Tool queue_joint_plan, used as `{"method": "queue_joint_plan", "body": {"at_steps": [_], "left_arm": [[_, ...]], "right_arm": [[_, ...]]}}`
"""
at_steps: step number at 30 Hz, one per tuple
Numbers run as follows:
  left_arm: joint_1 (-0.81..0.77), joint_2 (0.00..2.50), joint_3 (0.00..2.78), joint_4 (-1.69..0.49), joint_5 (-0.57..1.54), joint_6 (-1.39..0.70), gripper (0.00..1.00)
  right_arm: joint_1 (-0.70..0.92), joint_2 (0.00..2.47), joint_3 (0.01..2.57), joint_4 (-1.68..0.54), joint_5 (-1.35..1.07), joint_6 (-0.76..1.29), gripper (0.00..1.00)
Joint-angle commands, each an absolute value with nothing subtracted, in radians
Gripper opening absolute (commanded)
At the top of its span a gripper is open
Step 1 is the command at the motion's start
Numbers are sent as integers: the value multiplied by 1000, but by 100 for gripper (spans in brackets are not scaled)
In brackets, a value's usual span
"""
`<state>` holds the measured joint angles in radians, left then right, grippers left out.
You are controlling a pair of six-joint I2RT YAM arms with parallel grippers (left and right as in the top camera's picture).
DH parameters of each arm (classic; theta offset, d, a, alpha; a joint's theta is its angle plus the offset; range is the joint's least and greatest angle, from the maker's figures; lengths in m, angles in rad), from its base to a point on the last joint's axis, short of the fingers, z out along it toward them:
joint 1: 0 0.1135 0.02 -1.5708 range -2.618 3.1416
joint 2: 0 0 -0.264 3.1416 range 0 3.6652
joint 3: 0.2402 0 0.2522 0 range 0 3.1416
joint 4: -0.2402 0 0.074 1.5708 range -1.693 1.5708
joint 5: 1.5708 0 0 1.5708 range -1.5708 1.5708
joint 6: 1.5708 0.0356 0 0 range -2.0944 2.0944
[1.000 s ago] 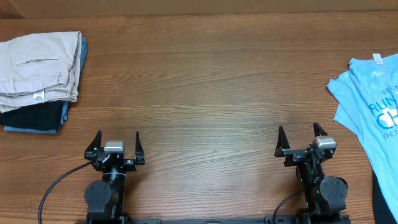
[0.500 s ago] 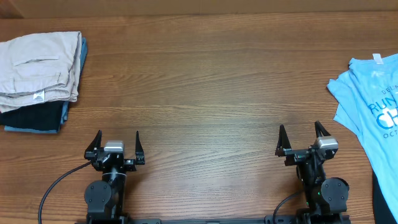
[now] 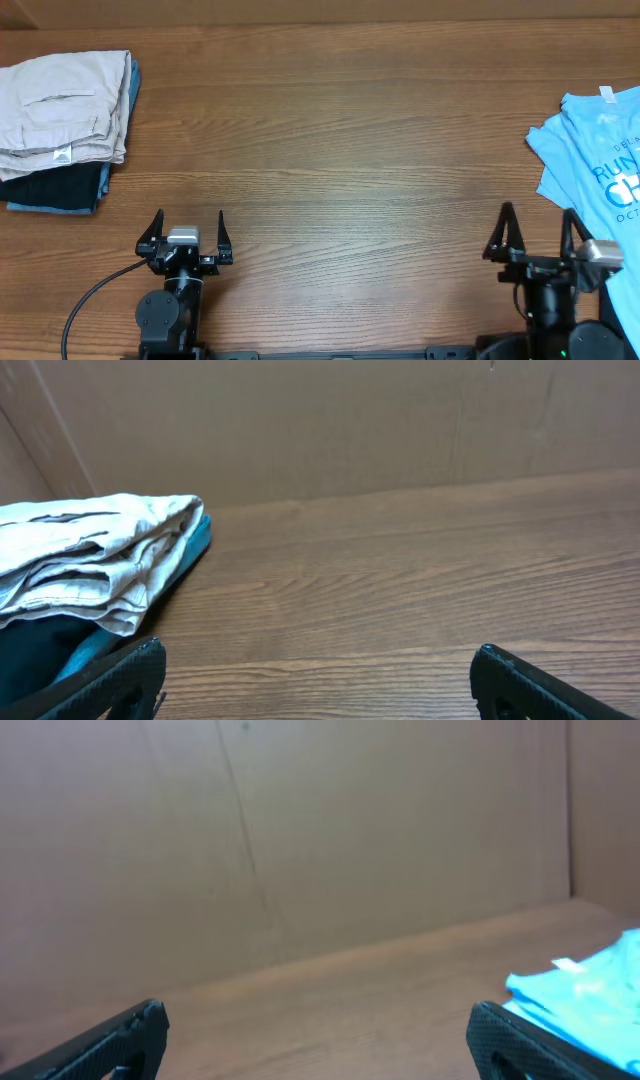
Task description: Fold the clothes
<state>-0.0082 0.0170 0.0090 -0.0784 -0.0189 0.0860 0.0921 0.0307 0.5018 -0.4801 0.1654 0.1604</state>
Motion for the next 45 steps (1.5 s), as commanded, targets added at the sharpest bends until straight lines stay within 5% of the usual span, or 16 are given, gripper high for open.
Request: {"method": "queue_joint_plan", "body": {"at_steps": [1, 9, 18, 26, 27, 32, 45], "left_arm": [[-14, 6, 5, -76, -7, 109, 100], [-14, 6, 5, -76, -7, 109, 100], [-14, 6, 5, -76, -7, 109, 100], [-14, 6, 5, -76, -7, 109, 100], [-14, 6, 5, -75, -7, 109, 100], [-14, 6, 5, -76, -7, 109, 100], [-14, 6, 5, -76, -7, 109, 100]], "right_arm": [[95, 109, 641, -505, 194, 187, 100], [95, 570, 1127, -632, 252, 168, 100], [-28, 1467, 1880, -1122, 313, 97, 100], [-260, 1855, 1908, -1151, 79, 106, 100], [-271, 1893, 1893, -1160, 76, 160, 87], [-275, 2053, 1862, -1155, 76, 293, 69], [-276, 2169, 1816, -1073, 228, 506, 59]]}}
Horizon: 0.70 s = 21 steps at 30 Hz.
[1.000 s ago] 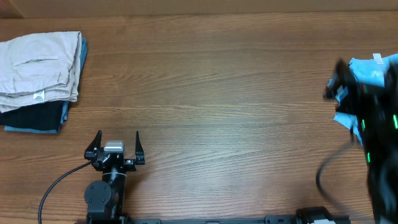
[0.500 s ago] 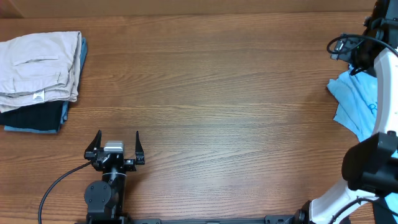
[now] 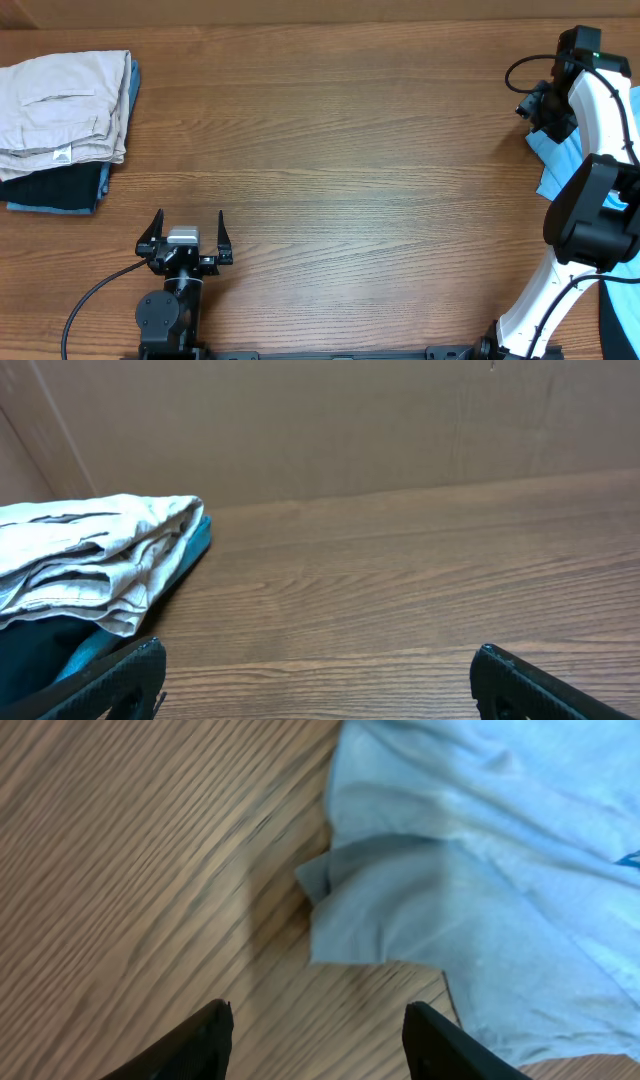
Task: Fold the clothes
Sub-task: 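Reach right gripper to the light-blue T-shirt at right and grasp it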
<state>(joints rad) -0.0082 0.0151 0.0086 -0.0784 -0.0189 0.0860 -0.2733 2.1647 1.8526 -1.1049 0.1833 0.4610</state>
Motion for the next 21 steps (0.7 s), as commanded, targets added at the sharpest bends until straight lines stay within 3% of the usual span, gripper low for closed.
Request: {"method": "queue_joint_plan", "body": {"at_steps": [1, 5, 17, 18, 19, 21], "left_arm": [[-14, 6, 5, -76, -7, 109, 100], [-14, 6, 5, -76, -7, 109, 100], [-14, 6, 5, -76, -7, 109, 100], [-14, 6, 5, -76, -7, 109, 100], [-14, 6, 5, -76, -7, 109, 100], [-14, 6, 5, -76, -7, 109, 100]], "right_arm": [[-276, 2169, 1785, -1037, 228, 506, 59], [-276, 2170, 1697, -911, 228, 506, 66], [-278, 2170, 1563, -725, 282, 525, 65], [-278, 2170, 1563, -723, 297, 524, 59], [-278, 2170, 1563, -723, 309, 524, 40], [-278, 2170, 1563, -722, 315, 524, 20]]}}
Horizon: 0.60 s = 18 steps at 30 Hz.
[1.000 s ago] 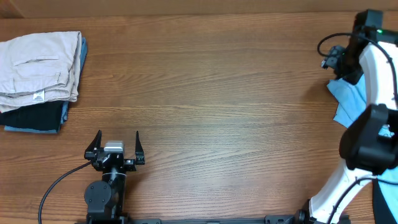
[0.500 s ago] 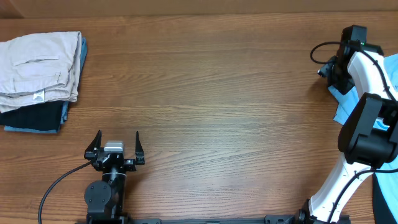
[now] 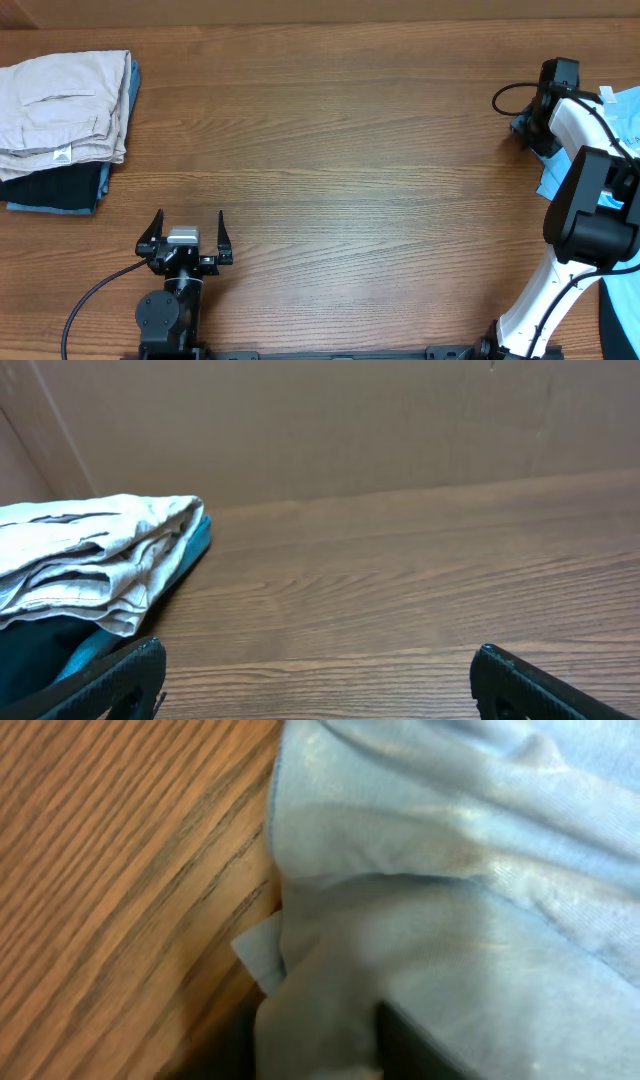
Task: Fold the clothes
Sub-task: 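Reach right gripper to the light-blue T-shirt at right and grasp it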
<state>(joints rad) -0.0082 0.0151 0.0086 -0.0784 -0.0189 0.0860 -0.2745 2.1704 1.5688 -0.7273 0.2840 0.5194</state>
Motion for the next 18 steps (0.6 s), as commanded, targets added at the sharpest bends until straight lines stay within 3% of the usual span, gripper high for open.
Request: {"method": "queue_joint_plan", "body": {"at_steps": [1, 3, 7, 18], "left_arm": [[-14, 6, 5, -76, -7, 109, 100], [-14, 6, 5, -76, -7, 109, 100], [-14, 6, 5, -76, -7, 109, 100], [-14, 6, 5, -76, -7, 109, 100]], "right_arm": [[-278, 2170, 1563, -719, 315, 524, 13], [-278, 2170, 1567, -714, 315, 524, 4], [-277, 2153, 1668, -778, 314, 470, 4], [-257, 1934, 2164, -1243, 288, 338, 4]]}}
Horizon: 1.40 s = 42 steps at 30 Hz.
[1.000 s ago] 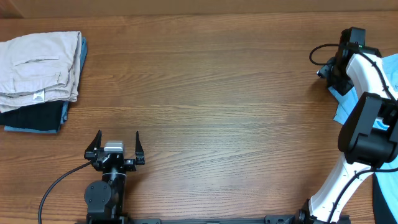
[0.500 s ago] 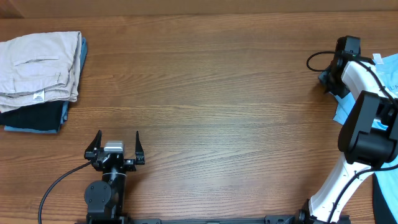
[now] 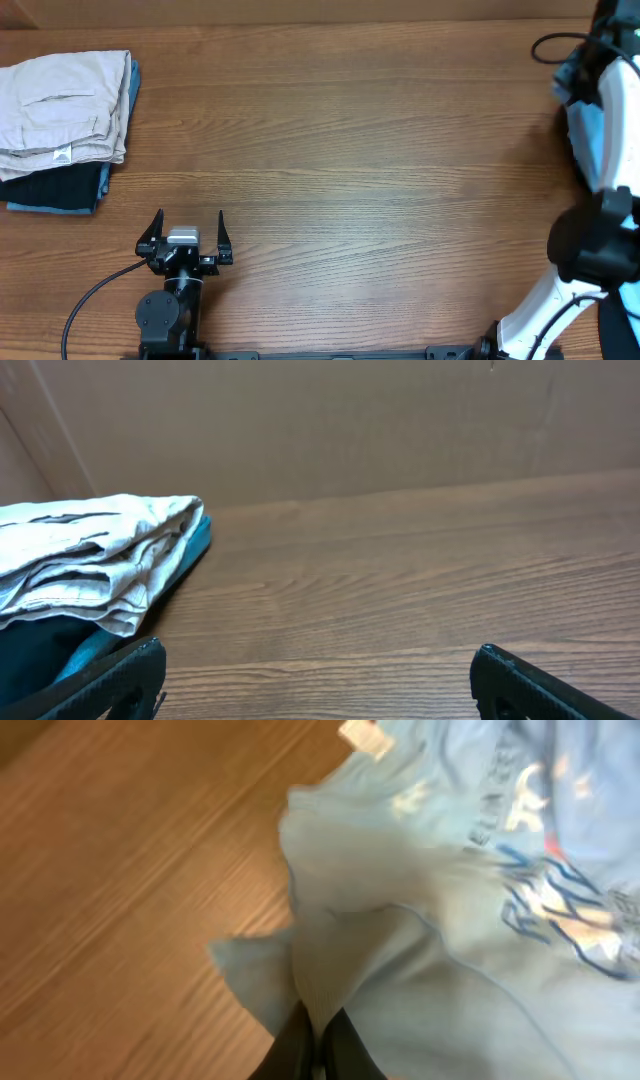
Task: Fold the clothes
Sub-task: 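Reach right gripper to the light-blue T-shirt at right and grasp it, then drag the light-blue T-shirt leftward to the table center with right gripper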
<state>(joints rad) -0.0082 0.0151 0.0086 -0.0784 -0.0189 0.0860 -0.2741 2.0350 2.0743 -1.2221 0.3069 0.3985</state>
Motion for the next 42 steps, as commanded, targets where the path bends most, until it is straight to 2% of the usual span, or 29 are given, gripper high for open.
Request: {"method": "queue_joint_plan", "body": {"at_steps": [1, 8, 12, 14, 19, 27, 37, 38, 41, 42], "left_arm": [[-14, 6, 5, -76, -7, 109, 100], [-14, 6, 5, -76, -7, 109, 100], [-14, 6, 5, -76, -7, 109, 100], [-14, 6, 5, -76, -7, 109, 100], [-14, 6, 5, -76, -7, 109, 100], [-14, 6, 5, -76, -7, 109, 100], [-14, 6, 5, -76, -7, 109, 100], [-14, 6, 5, -76, -7, 109, 100], [-14, 6, 5, -76, -7, 109, 100], [-14, 6, 5, -76, -7, 109, 100]], "right_arm": [[-249, 1901, 2197, -1268, 270, 316, 4], [-145, 1802, 2476, -1446, 245, 283, 4], [1, 1800, 2540, -1470, 112, 284, 4], [126, 1827, 2539, -1465, -9, 315, 4], [355, 1975, 2539, -1403, -35, 399, 4], [635, 2238, 2539, -1280, -134, 447, 4], [820, 2323, 2539, -1076, -133, 445, 4], [828, 2323, 2539, -1073, -133, 445, 8], [831, 2323, 2539, -1070, -133, 445, 12], [831, 2323, 2539, -1070, -133, 444, 34]]}}
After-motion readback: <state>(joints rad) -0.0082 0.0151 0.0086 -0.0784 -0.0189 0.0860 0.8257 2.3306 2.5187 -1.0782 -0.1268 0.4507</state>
